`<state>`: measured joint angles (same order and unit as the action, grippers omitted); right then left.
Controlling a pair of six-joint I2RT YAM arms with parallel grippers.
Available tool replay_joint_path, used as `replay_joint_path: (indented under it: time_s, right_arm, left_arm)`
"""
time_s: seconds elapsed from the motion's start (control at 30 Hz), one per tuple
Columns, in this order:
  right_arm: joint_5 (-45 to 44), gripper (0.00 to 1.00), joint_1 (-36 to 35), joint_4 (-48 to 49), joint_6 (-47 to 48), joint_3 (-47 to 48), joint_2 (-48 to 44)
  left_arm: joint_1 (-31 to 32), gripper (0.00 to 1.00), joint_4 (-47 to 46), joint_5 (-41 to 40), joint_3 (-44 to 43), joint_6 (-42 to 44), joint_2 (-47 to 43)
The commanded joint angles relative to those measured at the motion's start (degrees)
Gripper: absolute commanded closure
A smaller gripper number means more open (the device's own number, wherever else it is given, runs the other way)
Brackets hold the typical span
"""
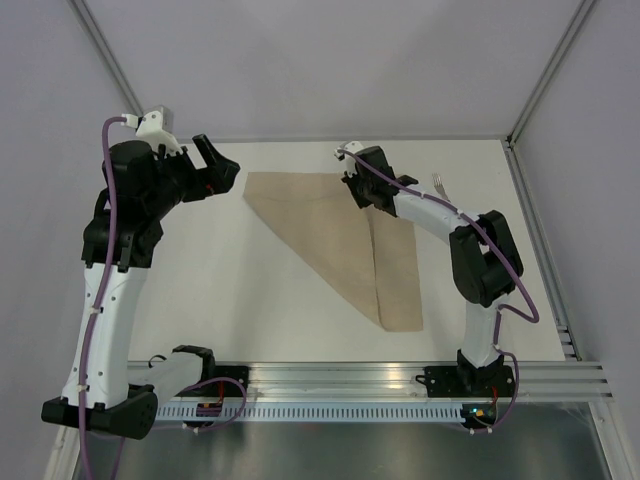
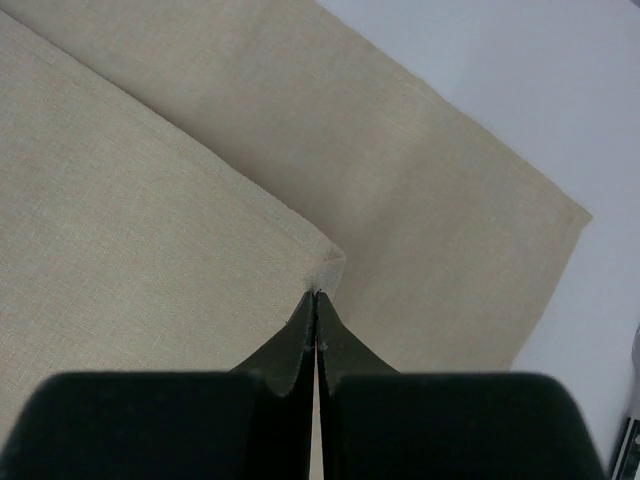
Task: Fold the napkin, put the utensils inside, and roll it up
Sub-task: Fold the napkin
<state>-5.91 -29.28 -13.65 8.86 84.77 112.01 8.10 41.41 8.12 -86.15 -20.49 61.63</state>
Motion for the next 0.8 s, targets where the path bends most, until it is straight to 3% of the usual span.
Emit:
replay_joint_path:
  time_s: [0.0,0.77]
  right_arm:
    - [-0.77,0.99,1.67,2.31,0.8,1.01,-2.06]
    - [0.64,1.0,10.73,3.81,0.36,5.05,1.55]
  left_arm:
    - [-0.19,0.01,-2.3,1.81,0.1,0.19,0.25]
    - [-0.27,0.01,-2.39,2.16,-0.16,0.36,2.18]
